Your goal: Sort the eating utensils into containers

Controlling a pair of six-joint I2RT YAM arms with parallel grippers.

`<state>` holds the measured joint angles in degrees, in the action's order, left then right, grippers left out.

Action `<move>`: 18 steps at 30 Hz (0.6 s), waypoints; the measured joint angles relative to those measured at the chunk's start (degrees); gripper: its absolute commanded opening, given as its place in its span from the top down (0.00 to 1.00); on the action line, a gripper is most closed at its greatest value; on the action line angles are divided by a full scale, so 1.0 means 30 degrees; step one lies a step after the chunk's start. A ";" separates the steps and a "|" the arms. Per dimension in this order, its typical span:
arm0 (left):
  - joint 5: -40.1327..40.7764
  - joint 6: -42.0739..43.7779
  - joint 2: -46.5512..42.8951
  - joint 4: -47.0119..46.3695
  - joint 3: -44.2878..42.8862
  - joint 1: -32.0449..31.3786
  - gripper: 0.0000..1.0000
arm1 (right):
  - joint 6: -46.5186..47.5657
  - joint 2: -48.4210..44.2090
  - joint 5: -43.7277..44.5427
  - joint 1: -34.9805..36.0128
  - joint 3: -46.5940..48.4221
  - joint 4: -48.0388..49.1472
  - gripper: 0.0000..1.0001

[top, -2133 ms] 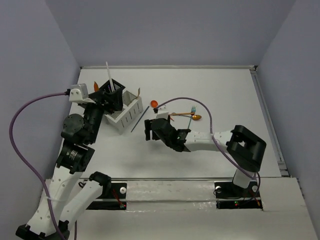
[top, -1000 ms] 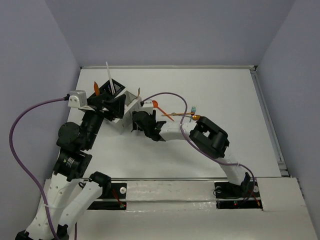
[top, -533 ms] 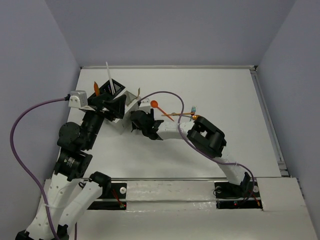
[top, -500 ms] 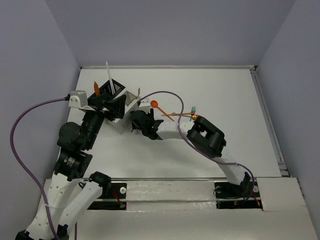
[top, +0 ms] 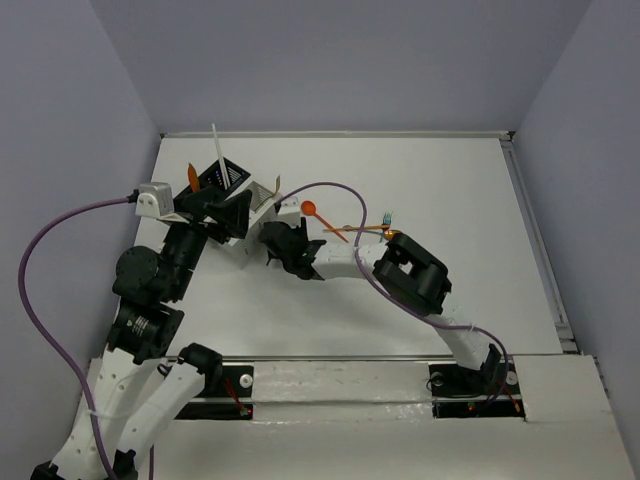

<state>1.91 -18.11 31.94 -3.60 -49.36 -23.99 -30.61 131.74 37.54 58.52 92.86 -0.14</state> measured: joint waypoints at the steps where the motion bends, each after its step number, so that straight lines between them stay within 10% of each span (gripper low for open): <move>1: 0.0000 0.0007 -0.0007 0.0000 0.0000 -0.0029 0.01 | 0.0080 0.0000 0.0051 0.0007 -0.0022 -0.0029 0.36; 8: 0.0007 0.0007 -0.0233 -0.0007 0.0015 -0.0117 0.01 | 0.0510 -0.0182 0.1115 0.0022 -0.0758 0.0051 0.38; 18: 0.0000 0.0007 -0.0233 -0.0007 0.0029 -0.0117 0.01 | 0.0488 -0.1209 0.1188 0.0015 -0.2492 0.0576 0.66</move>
<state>1.91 -18.09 31.24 -3.62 -49.28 -24.34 -29.15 128.11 41.10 58.57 85.38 1.58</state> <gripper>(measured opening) 0.986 0.430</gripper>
